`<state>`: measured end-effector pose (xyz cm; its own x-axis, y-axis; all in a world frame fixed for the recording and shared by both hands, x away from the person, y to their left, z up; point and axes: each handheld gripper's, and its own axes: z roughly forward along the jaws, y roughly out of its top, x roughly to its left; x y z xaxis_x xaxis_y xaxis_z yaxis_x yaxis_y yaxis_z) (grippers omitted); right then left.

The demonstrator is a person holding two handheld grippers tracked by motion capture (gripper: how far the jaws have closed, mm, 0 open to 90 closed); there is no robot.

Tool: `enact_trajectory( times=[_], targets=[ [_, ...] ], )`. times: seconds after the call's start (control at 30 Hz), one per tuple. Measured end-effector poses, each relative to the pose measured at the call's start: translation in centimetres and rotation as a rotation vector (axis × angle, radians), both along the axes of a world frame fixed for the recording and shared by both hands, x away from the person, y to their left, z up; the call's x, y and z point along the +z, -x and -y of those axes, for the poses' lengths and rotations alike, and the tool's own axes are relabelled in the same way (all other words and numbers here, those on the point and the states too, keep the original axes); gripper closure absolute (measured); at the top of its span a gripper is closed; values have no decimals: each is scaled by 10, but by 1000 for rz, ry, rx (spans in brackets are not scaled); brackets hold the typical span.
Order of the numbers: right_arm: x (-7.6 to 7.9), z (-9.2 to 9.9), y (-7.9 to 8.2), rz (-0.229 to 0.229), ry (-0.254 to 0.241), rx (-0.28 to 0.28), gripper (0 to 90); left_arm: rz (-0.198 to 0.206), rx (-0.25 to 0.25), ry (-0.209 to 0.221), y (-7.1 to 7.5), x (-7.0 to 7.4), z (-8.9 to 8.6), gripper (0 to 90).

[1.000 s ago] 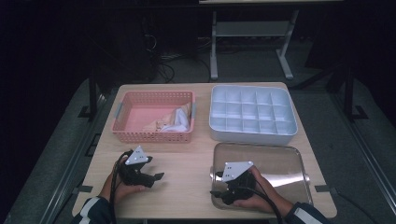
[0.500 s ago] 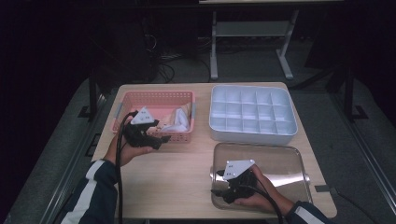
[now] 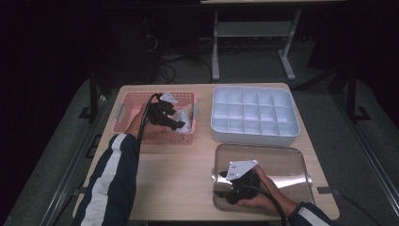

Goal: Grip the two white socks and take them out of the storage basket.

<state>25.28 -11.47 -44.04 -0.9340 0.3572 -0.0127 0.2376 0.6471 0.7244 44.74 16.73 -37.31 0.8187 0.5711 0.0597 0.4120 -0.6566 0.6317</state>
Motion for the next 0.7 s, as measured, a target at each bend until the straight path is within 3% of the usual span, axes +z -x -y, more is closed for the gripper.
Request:
enact_trajectory(
  times=[0.1,0.2,0.23,0.3,0.33,0.4,0.47,0.57,0.6,0.63,0.7],
  targets=[
    [0,0,0,-1,2,0,354,-16,-4,-8,-6,-4,5,305],
    [0,0,-1,-3,2,0,355,-29,5,-46,-14,-12,13,319],
    [0,0,-1,-4,4,0,355,-40,26,-99,-19,-20,19,319],
    [-1,0,0,-7,6,3,355,-51,24,-102,-22,-22,21,321],
    [-1,0,0,-7,7,4,355,-55,62,-132,-26,-27,25,334],
    [-2,1,-1,-7,7,4,356,-69,99,-144,-31,-31,29,374],
    [-2,1,-2,-1,12,7,356,-75,137,-178,-34,-33,32,436],
    [-2,1,1,-12,11,0,359,-83,124,-176,-35,-33,33,616],
    [-2,1,1,-12,11,0,359,-87,127,-183,-35,-33,33,616],
    [-2,1,0,-5,12,0,359,-87,120,-187,-34,-32,32,710],
    [-2,1,0,-3,11,-2,359,-86,121,-182,-34,-31,30,782]
  ],
)
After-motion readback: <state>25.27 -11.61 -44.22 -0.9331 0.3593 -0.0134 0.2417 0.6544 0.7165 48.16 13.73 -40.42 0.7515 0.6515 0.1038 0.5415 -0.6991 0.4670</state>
